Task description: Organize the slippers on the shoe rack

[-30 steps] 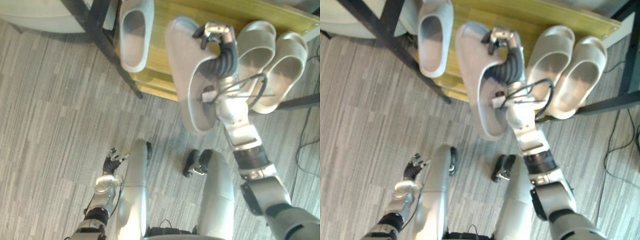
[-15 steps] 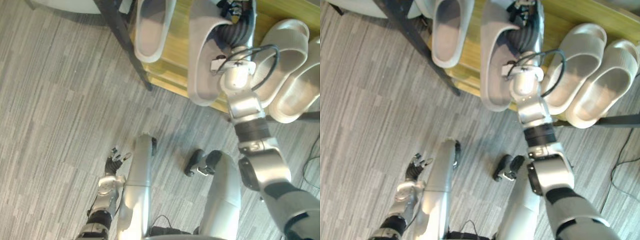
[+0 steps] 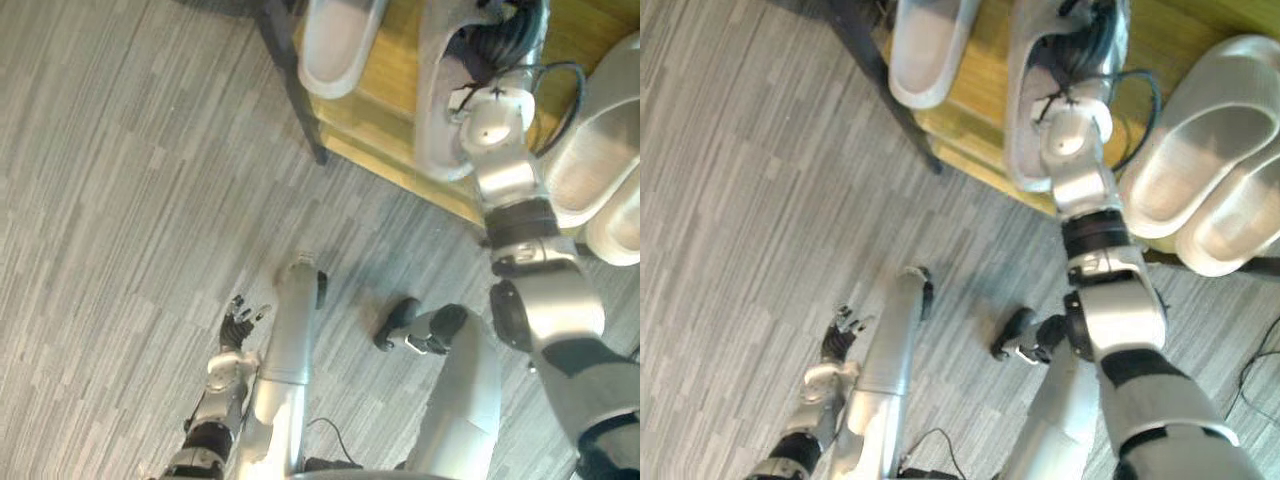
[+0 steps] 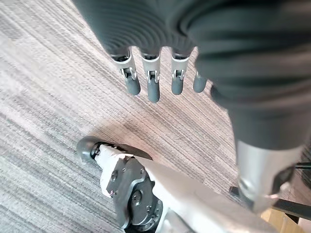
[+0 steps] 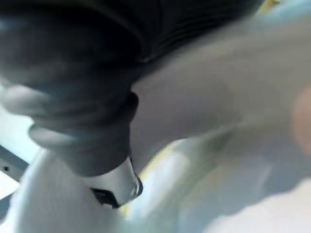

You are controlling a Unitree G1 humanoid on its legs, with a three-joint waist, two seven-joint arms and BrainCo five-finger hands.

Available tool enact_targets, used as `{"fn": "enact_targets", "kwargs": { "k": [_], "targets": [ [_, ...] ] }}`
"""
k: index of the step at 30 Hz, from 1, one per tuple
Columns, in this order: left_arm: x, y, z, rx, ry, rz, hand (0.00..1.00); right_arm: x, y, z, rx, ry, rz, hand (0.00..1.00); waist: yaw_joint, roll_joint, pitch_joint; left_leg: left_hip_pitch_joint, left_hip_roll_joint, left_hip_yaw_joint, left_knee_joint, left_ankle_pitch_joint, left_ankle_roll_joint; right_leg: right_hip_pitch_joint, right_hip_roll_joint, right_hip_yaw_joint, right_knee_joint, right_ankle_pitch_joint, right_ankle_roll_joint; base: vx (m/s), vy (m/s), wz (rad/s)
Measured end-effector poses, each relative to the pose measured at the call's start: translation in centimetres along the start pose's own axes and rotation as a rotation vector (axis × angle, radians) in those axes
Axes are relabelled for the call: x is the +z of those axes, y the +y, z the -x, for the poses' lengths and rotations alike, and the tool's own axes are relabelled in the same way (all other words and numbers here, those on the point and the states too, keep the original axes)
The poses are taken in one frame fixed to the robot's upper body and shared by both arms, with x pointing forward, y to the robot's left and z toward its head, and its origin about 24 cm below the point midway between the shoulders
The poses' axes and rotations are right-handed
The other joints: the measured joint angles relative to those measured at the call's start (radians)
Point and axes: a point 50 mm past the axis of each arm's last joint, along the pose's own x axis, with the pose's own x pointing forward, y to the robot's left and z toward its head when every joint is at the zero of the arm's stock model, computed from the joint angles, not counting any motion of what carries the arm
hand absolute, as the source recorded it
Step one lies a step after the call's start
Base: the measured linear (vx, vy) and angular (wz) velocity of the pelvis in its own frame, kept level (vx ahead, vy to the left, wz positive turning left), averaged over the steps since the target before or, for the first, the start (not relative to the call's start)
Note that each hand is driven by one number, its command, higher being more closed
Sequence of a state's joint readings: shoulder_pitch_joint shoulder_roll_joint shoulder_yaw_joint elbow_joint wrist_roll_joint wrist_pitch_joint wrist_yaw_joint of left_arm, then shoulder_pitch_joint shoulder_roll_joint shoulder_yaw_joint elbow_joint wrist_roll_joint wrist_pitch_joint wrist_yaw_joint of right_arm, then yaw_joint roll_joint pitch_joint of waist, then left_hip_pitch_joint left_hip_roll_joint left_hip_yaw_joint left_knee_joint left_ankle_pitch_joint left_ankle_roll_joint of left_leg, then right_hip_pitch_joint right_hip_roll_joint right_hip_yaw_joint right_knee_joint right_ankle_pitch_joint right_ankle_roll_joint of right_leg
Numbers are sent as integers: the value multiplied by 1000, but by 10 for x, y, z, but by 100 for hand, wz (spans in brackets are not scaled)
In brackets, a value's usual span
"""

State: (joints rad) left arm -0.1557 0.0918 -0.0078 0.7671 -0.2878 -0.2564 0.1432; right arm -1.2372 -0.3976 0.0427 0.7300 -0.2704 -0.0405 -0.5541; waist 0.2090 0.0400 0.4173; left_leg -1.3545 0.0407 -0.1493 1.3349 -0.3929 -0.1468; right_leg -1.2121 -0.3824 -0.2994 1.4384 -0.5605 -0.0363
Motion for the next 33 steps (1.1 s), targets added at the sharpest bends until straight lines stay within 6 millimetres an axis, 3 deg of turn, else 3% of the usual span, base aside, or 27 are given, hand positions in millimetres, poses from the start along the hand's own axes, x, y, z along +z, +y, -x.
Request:
{"fn": "enact_targets", "kwargs": {
  "k": [15, 20, 24, 33],
  "targets": [
    [-2, -1, -1, 9, 16, 0, 0, 2, -8, -4, -68, 23, -61, 0, 3, 1, -4, 6, 3, 7, -13, 10, -8, -8, 2, 7, 0, 0, -3, 1, 0, 1],
    [-4, 1, -2, 26, 33, 11, 0, 6, -8, 3, -41, -14, -83, 0, 3, 0, -5, 20, 18, 14, -25, 11, -10, -3, 15, 11, -14, 5, -8, 11, 12, -8],
    [-7, 6, -2, 44, 53, 12, 0, -6, -3, 16, -10, 12, -78, 0, -2, -4, -7, 59, 34, 22, -46, 11, -11, 29, 27, 11, -35, 7, -10, 2, 8, -6],
    [-10, 11, -2, 72, 71, 28, 0, 6, 1, 33, 6, -59, -124, 0, -16, -6, -9, 68, 53, 28, -61, 14, -13, 29, 45, 12, -51, 16, -20, 0, 6, -4]
  ]
}}
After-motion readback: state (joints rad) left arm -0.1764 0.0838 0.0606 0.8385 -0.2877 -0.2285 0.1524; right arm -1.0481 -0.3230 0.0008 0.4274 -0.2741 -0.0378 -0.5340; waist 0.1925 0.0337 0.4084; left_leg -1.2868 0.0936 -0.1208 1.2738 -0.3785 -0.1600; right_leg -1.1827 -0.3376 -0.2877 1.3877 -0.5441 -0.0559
